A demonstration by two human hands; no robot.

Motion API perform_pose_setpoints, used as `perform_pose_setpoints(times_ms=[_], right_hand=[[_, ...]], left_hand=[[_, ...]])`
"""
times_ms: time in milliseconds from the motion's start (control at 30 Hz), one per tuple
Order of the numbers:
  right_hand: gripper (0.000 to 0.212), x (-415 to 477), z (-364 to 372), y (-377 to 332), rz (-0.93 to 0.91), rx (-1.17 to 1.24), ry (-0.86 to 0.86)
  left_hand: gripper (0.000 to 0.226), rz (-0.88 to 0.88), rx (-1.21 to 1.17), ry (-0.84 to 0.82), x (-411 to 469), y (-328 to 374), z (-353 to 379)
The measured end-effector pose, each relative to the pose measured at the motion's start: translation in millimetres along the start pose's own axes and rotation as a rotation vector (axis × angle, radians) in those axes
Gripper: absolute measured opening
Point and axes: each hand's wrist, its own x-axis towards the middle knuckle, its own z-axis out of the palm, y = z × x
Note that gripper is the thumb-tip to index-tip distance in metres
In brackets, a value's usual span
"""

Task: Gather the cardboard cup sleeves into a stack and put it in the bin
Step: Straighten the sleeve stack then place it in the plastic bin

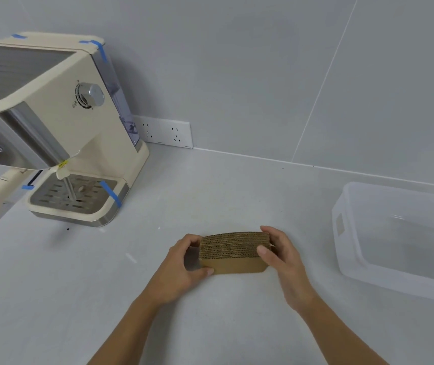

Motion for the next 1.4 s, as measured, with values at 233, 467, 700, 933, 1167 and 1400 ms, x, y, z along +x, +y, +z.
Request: perform_pose_setpoints(times_ms=[233, 467, 700, 933, 1167, 1400], right_hand=[[0.061, 0, -25, -8, 0.038, -0.284, -0.163], [0.049, -1, -19, -9, 0.041, -0.27, -0.082], [0.049, -11, -13, -29, -0.026, -0.204, 0.028], [0.042, -21, -28, -75, -0.21, -0.021, 0.102], [0.039, -33, -78, -123, -0.322, 0.077, 0.222], [0.034, -44, -158, -157, -0.303, 0.119, 0.351]], left_hand=[[0.041, -0.004, -0.024, -0.024, 3, -2, -1], [0.039, -0.032, -0.069, -0.021, 3, -2, -2], [0.038, 0.022, -0.17, 0.064, 0, 19, -2], [0.041, 0.109, -0.297, 0.096, 8, 80, 5], [0.035, 0.235, -0.389, 0.057, 32, 153, 44], [0.033, 0.209, -0.399, 0.021, 59, 212, 121]])
